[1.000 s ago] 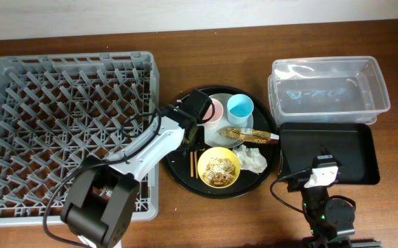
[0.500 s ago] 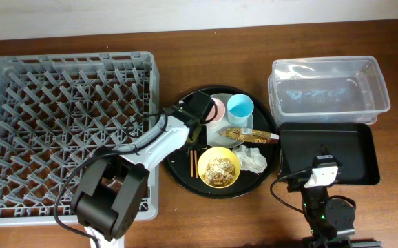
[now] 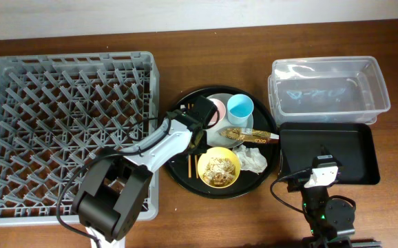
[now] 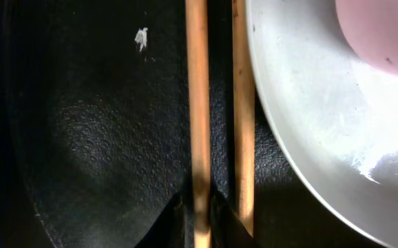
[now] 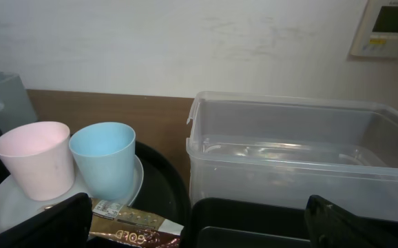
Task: Sort waste into correct bins and load items into the dishwasher rack
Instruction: 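Reach the left gripper over the tray and grasp the wooden chopsticks, then lift the chopsticks with the left gripper toward the dish rack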
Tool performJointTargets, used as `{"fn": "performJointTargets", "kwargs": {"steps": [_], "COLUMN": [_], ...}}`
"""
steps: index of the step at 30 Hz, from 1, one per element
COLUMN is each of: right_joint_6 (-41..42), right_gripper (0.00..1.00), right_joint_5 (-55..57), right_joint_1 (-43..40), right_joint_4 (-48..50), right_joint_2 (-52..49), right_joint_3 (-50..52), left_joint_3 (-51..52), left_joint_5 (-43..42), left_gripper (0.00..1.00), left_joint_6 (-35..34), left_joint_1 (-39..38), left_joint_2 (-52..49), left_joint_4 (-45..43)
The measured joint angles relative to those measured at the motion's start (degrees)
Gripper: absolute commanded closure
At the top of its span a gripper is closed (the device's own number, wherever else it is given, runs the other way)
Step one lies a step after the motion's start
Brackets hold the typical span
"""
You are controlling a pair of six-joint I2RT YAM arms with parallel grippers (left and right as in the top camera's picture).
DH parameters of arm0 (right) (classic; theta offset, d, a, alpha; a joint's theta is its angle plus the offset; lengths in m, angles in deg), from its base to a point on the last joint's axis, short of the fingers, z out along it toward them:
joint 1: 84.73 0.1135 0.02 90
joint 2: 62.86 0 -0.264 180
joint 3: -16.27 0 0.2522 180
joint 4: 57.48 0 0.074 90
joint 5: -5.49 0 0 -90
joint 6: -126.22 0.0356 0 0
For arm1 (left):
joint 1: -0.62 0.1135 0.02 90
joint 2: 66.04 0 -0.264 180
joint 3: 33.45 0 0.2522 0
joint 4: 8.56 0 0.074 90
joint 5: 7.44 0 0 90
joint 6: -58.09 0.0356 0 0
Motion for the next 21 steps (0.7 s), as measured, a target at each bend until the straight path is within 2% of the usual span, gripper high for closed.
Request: {"fn": "performJointTargets", "kwargs": {"steps": [1, 3, 8, 14, 17, 21], "right_joint_6": [0.0, 0.02, -0.02, 0.04, 0.0, 0.02], "right_gripper": [0.01, 0.01, 0.01, 0.01, 0.01, 0.01], "right_joint_5": [-0.02, 0.0, 0.0, 0.0, -0.02, 0.0], "right_joint_1": [0.0, 0.0, 0.0, 0.0, 0.0, 0.0], "right_joint_4": [0.0, 0.0, 0.0, 0.0, 0.0, 0.02], "right_joint_2": [0.0, 0.0, 0.0, 0.0, 0.0, 0.0], "right_joint_3": [0.0, 0.0, 0.0, 0.0, 0.0, 0.0], "left_joint_3": [0.0, 0.0, 0.0, -0.13, -1.68, -7.23], "left_joint_5": [0.5, 1.01, 0.87, 0.79, 0.59, 0.57], "left_gripper": [0.67, 0.82, 0.99, 0.99, 0.99, 0.99], "left_joint_6": [0.04, -0.04, -0.39, -0.24, -0.22, 3.5], "left_joint_1": [0.02, 0.02, -0.22, -0.26, 0.22, 3.82], "left_joint_2": [0.0, 0.0, 0.0, 0.0, 0.76, 10.78], "left_joint_4": [0.44, 0.7, 0.79, 1.27, 5.99, 11.04]}}
